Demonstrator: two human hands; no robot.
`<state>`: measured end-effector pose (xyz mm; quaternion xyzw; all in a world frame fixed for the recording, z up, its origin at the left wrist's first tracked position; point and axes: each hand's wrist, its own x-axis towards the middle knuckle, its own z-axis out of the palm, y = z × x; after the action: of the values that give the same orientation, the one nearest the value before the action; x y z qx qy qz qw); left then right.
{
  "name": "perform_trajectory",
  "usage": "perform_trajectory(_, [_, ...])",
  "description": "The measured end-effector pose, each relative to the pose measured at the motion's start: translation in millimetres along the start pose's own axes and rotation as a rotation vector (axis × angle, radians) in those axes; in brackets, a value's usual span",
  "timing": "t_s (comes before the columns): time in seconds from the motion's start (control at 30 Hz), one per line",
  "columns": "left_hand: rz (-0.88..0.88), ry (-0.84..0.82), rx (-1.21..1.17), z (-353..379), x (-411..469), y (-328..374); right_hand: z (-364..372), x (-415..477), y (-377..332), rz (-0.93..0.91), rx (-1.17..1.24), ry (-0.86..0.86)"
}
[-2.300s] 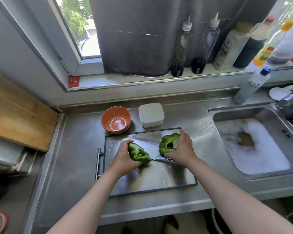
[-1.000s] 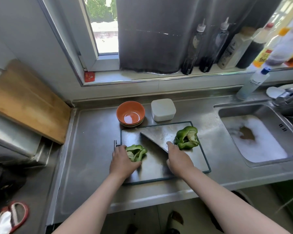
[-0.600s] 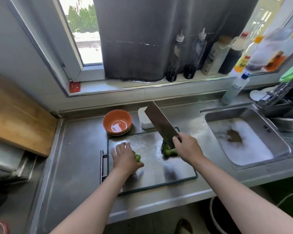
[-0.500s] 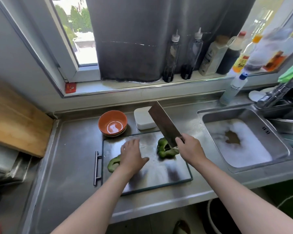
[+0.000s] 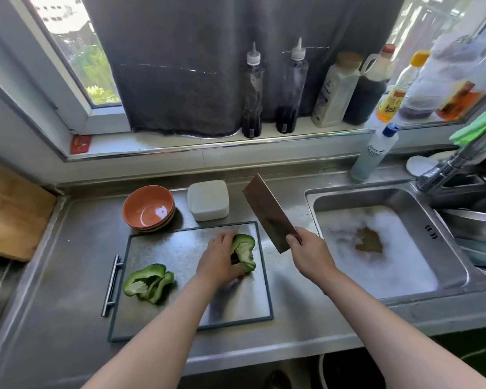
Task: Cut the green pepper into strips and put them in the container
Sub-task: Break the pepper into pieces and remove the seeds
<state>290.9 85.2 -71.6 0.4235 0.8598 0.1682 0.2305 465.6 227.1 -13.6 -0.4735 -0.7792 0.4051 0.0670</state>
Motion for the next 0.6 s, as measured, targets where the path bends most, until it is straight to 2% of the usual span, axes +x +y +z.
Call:
perform_trajectory(0.1, [-0.054, 0.041, -0.093, -4, -7, -10, 6, 4, -5, -0.016, -0.004, -0.058])
perform_trajectory(0.27, [-0.091, -0.032, -0.091, -13, -15, -27, 24, 1, -21, -0.044, 0.014, -0.124])
perform_trajectory(0.33, [-0.102, -0.01, -0.15, -17, -13, -30, 32, 0, -28, -0.048, 0.005, -0.138])
perform_trajectory(0.47, [-0.145, -0.064, -0.246, -28, -5, -35, 41, -4, -40, -0.031, -0.001, -0.141])
perform_trajectory(0.6, [-0.174, 0.073, -0.438, -37, -5, -49, 43, -6, -50, -0.006, 0.038, -0.116])
